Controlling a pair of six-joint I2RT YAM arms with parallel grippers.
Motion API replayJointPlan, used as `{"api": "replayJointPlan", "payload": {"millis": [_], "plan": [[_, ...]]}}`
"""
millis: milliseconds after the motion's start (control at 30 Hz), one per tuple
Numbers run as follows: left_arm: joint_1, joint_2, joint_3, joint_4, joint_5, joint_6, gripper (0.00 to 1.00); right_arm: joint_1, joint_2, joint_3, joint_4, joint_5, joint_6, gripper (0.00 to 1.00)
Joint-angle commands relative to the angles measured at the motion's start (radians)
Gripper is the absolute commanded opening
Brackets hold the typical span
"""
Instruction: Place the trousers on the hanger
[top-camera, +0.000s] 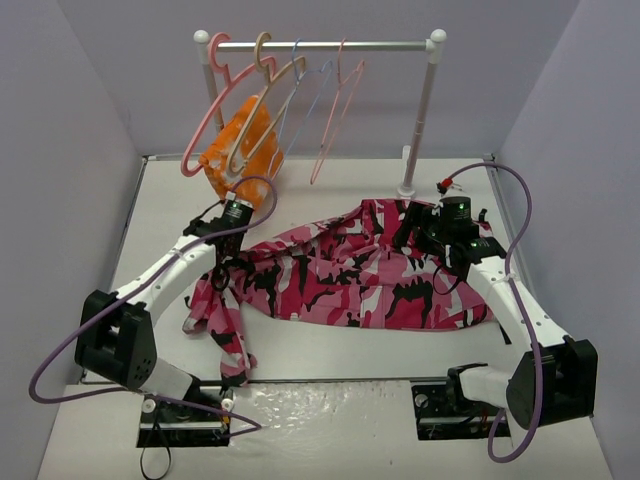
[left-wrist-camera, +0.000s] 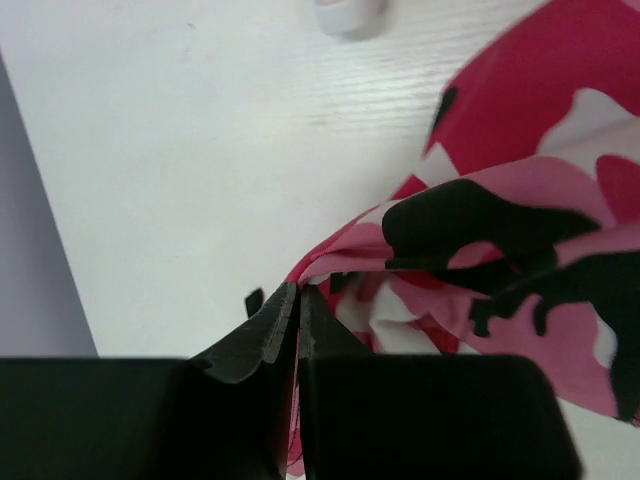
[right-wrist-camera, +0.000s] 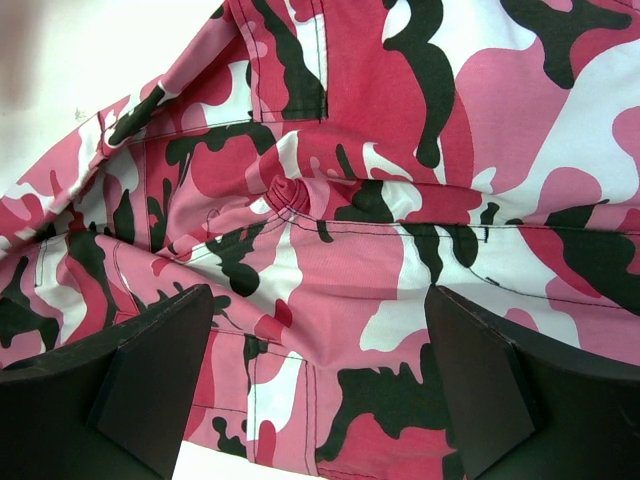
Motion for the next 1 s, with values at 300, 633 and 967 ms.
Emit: {"api": "replayJointPlan", "payload": {"millis": [300, 633, 967], "plan": [[0.115, 0.122, 0.218, 0.473, -0.100, 0.214, 0.25, -0.001, 0.023, 0.005, 0.020, 0.008, 0.013, 0.84], [0.245, -0.052, 0.097, 0.335, -0.091, -0.058, 0.77, 0.001, 0.017, -0.002, 0.012, -0.005, 0.005, 0.84], [0.597, -0.117, -0.141, 0.348, 0.324, -0.289, 0.77, 0.002, 0.012, -0.042, 0.030, -0.041, -0.005, 0.84]]}}
